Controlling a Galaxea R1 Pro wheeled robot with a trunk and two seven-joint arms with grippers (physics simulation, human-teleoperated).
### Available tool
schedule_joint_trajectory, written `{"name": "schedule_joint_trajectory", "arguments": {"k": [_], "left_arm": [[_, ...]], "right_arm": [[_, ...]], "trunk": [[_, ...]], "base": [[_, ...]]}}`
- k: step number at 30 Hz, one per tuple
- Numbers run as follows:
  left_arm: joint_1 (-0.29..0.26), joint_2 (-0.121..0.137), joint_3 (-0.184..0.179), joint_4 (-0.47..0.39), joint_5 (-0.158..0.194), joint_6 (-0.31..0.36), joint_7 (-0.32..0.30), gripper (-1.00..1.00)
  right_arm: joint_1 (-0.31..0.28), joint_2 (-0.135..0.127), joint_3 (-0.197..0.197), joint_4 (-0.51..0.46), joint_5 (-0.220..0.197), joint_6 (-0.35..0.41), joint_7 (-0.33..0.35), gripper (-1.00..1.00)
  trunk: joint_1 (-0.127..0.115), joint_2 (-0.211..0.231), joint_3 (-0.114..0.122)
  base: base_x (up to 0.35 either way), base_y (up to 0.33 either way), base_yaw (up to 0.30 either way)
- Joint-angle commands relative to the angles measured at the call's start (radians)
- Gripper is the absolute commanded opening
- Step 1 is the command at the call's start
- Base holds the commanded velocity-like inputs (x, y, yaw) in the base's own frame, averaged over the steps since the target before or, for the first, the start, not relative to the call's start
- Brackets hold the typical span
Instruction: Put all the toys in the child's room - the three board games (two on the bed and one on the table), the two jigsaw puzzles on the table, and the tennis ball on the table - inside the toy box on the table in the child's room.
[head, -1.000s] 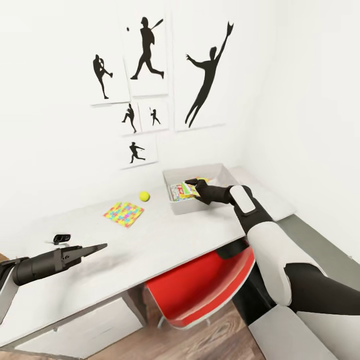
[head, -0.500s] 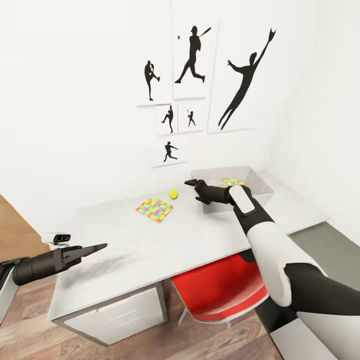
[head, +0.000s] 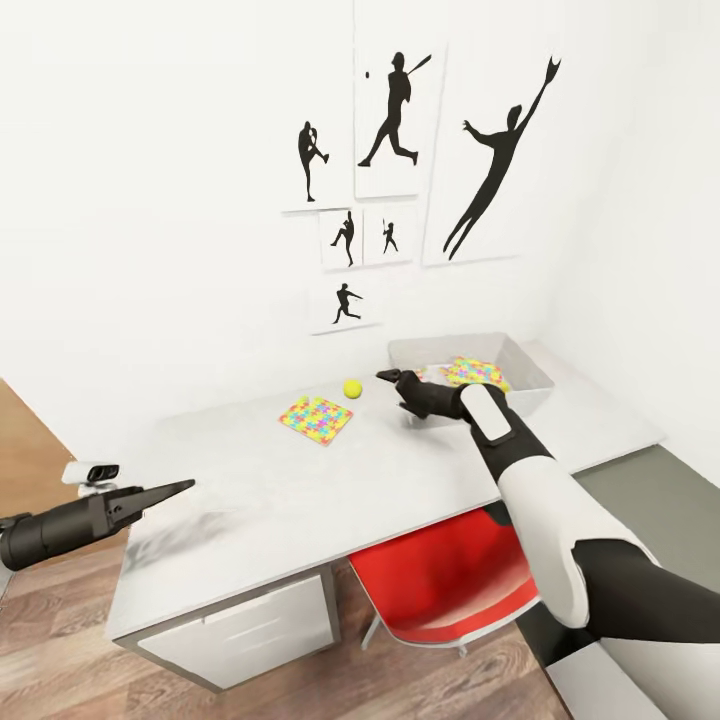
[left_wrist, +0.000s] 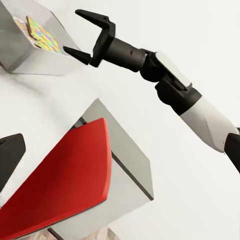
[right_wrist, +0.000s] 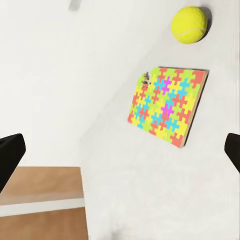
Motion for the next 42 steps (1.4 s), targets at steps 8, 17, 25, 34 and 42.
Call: {"name": "schedule_joint_trajectory", "arguments": {"k": [8,17,25,34,42], "left_arm": [[-0.001,0.01,0.045,0.017,0.002,0.005,-0.001,1.0],[-0.001,0.011,0.064,0.021,0.001,0.003,-0.001,1.0],[-0.001,0.011,0.064,0.022,0.001,0.003,-0.001,1.0],[-0.001,0.012,0.064,0.024,0.001,0.003,-0.001,1.0],[-0.001,0.014,0.064,0.024,0.003,0.003,-0.001,1.0]], "right_arm": [[0.002,-0.008,-0.003,0.001,0.05,-0.042,0.048,1.0],[0.002,-0.006,0.0,0.001,0.1,-0.08,0.069,1.0],[0.002,-0.003,0.0,0.001,0.106,-0.082,0.066,1.0],[0.002,-0.001,0.0,0.001,0.106,-0.084,0.061,1.0],[0.002,0.001,0.0,0.001,0.107,-0.083,0.057,1.0]], "trunk": [[0.001,-0.002,-0.002],[0.001,-0.002,-0.002],[0.001,-0.002,-0.002],[0.001,-0.002,-0.002],[0.001,-0.002,-0.002]], "base": [[0.0,0.086,0.0],[0.0,0.112,0.0],[-0.014,0.086,0.0],[-0.054,0.14,0.0],[0.002,0.082,0.0]]}}
